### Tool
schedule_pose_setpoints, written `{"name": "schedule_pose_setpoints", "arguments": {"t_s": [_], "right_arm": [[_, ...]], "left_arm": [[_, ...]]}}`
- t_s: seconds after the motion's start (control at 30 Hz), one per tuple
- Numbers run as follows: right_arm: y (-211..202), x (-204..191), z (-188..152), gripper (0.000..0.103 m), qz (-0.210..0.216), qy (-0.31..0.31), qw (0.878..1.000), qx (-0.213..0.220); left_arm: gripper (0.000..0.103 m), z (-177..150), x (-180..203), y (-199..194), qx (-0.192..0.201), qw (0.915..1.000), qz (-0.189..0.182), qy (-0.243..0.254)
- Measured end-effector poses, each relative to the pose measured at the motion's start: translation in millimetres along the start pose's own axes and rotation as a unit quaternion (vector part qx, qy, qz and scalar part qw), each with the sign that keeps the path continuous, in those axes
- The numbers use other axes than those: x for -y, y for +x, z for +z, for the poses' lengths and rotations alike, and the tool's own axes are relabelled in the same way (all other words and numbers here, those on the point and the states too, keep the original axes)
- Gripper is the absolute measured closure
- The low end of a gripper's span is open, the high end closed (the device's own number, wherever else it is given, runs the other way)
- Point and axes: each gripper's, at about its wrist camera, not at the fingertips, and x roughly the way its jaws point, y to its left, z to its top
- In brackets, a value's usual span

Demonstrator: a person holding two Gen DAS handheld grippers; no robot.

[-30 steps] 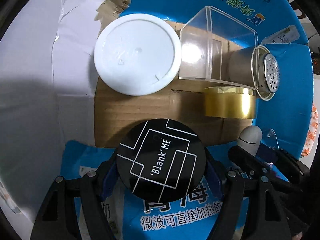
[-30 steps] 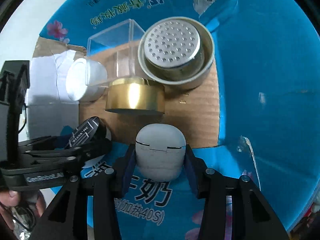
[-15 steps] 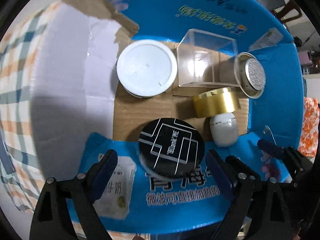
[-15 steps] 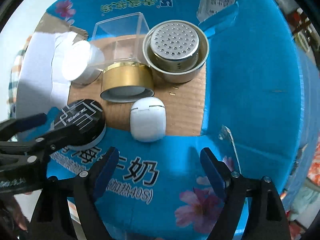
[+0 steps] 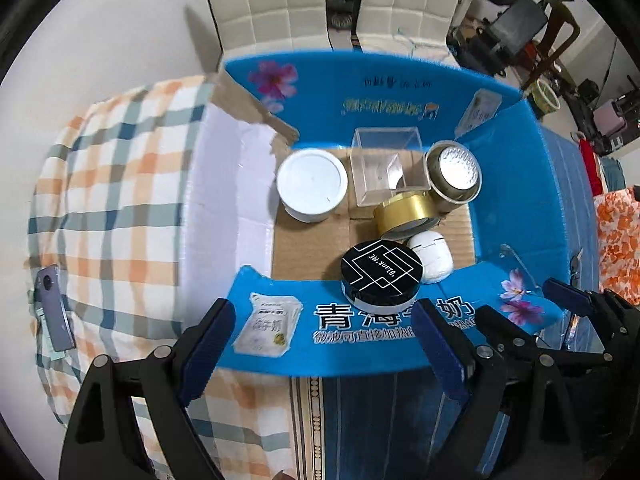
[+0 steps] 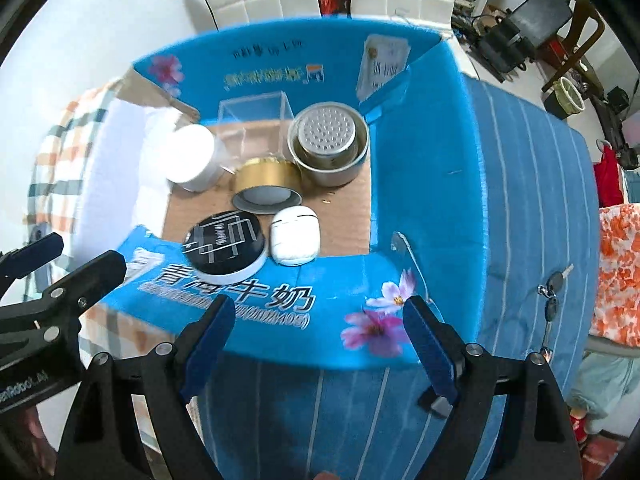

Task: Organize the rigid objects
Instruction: 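Lift both tools out of the box and move toward the mattress, then grasp the black MSG charger with the left tool while the right tool grasps the printed card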

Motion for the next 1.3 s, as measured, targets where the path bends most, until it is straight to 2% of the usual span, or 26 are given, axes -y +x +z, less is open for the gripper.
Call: {"name": "schedule_pose_setpoints", "arguments": {"t_s": [0.4, 0.7, 0.83, 0.97, 1.1, 1.2, 1.3], "right_arm": [[-94, 1, -31, 0.015, 0.005, -0.011, 0.997, 0.077], [-156, 14, -59, 0.015, 0.031, -0.010, 0.993, 0.110], [-161, 54, -77, 0.015, 0.034, 0.026, 0.993, 0.110], [-148, 124, -103, 0.015, 0.011, 0.087, 0.992, 0.090], [-118, 206, -129, 0.015, -0.021, 0.160, 0.986, 0.050], [-86, 263, -150, 0.015, -0.034, 0.206, 0.978, 0.018], [-48, 307, -170, 0.015, -0.019, 0.243, 0.970, -0.018]], "left_arm": [[0.013, -28, 0, -69, 0.073, 0.9971, 0.008, -0.017], [0.013, -44, 14, -115, 0.113, 0.9934, 0.010, -0.017], [0.013, -48, 39, -126, 0.128, 0.9917, 0.002, -0.007], [0.013, -55, 89, -110, 0.117, 0.9926, -0.017, 0.029], [0.013, -66, 159, -66, 0.065, 0.9935, -0.045, 0.082], [0.013, -75, 209, -35, 0.036, 0.9899, -0.067, 0.120], [0.013, -83, 260, 3, -0.003, 0.9845, -0.077, 0.157]]}}
